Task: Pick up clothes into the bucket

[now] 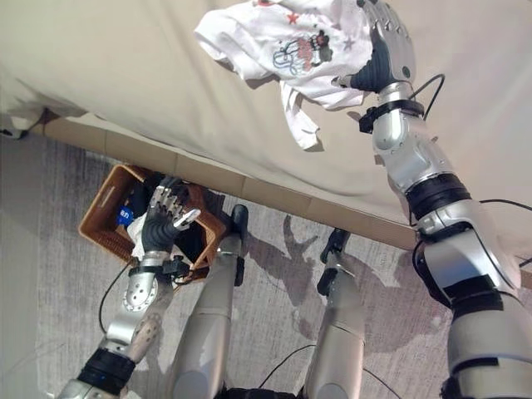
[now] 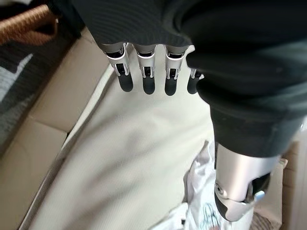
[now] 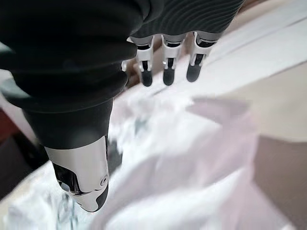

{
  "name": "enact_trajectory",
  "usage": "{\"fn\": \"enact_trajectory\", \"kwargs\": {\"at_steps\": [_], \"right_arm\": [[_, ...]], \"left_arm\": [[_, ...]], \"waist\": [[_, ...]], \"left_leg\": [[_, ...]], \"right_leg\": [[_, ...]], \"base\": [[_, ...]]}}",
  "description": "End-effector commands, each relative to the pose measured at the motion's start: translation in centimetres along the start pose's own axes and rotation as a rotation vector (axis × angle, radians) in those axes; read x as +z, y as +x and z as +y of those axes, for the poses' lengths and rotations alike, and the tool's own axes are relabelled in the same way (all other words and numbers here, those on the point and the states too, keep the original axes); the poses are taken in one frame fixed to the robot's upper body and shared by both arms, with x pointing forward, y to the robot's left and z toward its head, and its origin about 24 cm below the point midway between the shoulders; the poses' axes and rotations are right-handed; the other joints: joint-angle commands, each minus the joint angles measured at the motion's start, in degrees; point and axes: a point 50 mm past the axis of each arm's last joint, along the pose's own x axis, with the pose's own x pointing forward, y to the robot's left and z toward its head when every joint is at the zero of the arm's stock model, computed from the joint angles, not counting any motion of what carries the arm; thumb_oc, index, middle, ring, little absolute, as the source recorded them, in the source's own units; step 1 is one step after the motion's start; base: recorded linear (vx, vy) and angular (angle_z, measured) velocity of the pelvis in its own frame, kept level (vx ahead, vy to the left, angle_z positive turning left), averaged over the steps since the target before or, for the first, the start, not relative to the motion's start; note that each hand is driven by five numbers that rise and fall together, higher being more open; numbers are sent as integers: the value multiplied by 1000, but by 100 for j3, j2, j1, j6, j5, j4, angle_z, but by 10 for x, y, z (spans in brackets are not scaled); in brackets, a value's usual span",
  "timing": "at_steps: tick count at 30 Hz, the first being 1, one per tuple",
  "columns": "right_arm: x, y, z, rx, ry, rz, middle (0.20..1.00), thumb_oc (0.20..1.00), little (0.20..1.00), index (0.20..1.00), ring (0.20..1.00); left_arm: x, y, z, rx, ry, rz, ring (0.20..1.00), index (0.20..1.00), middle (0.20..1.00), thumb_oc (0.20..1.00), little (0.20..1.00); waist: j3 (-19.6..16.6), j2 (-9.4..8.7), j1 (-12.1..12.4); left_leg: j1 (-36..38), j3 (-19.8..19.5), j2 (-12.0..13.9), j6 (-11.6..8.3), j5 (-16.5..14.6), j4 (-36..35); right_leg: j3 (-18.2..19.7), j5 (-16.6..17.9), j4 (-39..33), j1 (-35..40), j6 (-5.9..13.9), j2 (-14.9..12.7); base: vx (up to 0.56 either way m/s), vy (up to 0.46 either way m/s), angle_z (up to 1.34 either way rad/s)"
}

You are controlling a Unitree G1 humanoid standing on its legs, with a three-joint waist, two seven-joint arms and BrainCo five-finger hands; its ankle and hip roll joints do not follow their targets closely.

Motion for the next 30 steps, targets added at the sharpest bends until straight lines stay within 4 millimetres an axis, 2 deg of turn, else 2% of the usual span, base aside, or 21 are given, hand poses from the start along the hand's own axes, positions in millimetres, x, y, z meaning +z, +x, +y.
{"fn": "enact_trajectory", "kwargs": {"at_steps": [1,2,4,5,6,7,14,15,16,17,20,22,30], "right_arm": [[13,15,-20,-7,-95,-94,1000,1000,1000,1000,1000],[12,12,-12,31,-113,-97,1000,1000,1000,1000,1000],[13,11,-8,62,-136,-104,1000,1000,1000,1000,1000],[11,14,-6,89,-175,-88,1000,1000,1000,1000,1000],[6,12,0,117,-195,-70,1000,1000,1000,1000,1000],[1,13,2,136,-223,-40,1000,1000,1000,1000,1000],[-12,18,-2,160,-275,36,1000,1000,1000,1000,1000],[-14,18,-1,173,-292,43,815,815,815,815,815],[-16,18,-2,176,-302,55,391,391,391,391,391],[-16,18,-2,176,-302,55,200,200,200,200,200],[-33,13,-1,193,-316,148,200,200,200,200,200],[-36,12,-1,189,-305,168,200,200,200,200,200],[-32,8,4,151,-178,176,200,200,200,200,200]], "left_arm": [[25,-2,-8,-60,-3,-136,1000,1000,1000,1000,1000],[23,-4,-7,-59,-2,-125,1000,1000,1000,1000,1000],[24,-4,-8,-62,-4,-128,1000,1000,1000,1000,1000],[27,-1,-9,-73,-12,-142,1000,1000,1000,1000,1000],[25,-4,-9,-72,-20,-129,1000,1000,1000,1000,1000],[25,-3,-11,-81,-23,-130,1000,1000,1000,1000,1000],[27,1,-17,-109,-32,-142,1000,1000,1000,1000,1000],[27,2,-17,-109,-34,-138,1000,1000,1000,1000,1000],[26,2,-17,-108,-37,-136,1000,1000,1000,1000,1000],[26,2,-17,-108,-37,-136,1000,1000,1000,1000,1000],[26,4,-21,-118,-47,-131,1000,1000,1000,1000,1000],[26,5,-22,-117,-47,-135,1000,1000,1000,1000,1000],[24,8,-26,-105,-45,-131,1000,1000,1000,1000,1000]], "waist": [[-93,89,61],[-93,78,72],[-93,84,74],[-93,118,111],[-93,121,122],[-93,136,157],[-93,232,252],[-93,234,263],[-93,238,261],[-93,240,259],[-93,288,300],[-93,300,305],[-93,255,215]], "left_leg": [[-296,24,-69,38,3,56],[-175,12,-69,6,-200,122],[-205,4,-78,4,-201,128],[-394,-6,-112,39,2,76],[-259,-19,-119,7,-208,139],[-276,-34,-129,9,-205,138],[-355,-92,-187,10,-164,126],[-360,-102,-196,10,-158,120],[-358,-106,-199,9,-154,107],[-358,-107,-200,9,-153,106],[-360,-123,-211,5,-136,84],[-351,-125,-214,1,-125,63],[-150,-59,-168,-20,-92,-51]], "right_leg": [[197,-295,372,382,499,-285],[243,-474,462,489,549,-294],[230,-480,462,475,549,-306],[171,-317,400,323,492,-309],[208,-496,497,434,548,-316],[196,-494,500,424,550,-328],[130,-539,550,385,543,-369],[120,-544,559,387,542,-375],[113,-544,558,387,537,-378],[112,-544,558,387,537,-379],[81,-550,553,394,538,-393],[72,-561,549,405,534,-390],[31,-544,459,570,530,-365]], "base": [[88,-31,13],[91,-35,15],[10,-8,13],[8,-7,6],[0,0,0],[69,-30,0],[2,0,3],[8,4,10],[6,3,6],[3,2,6],[3,-2,4],[6,4,5],[0,0,0]]}}
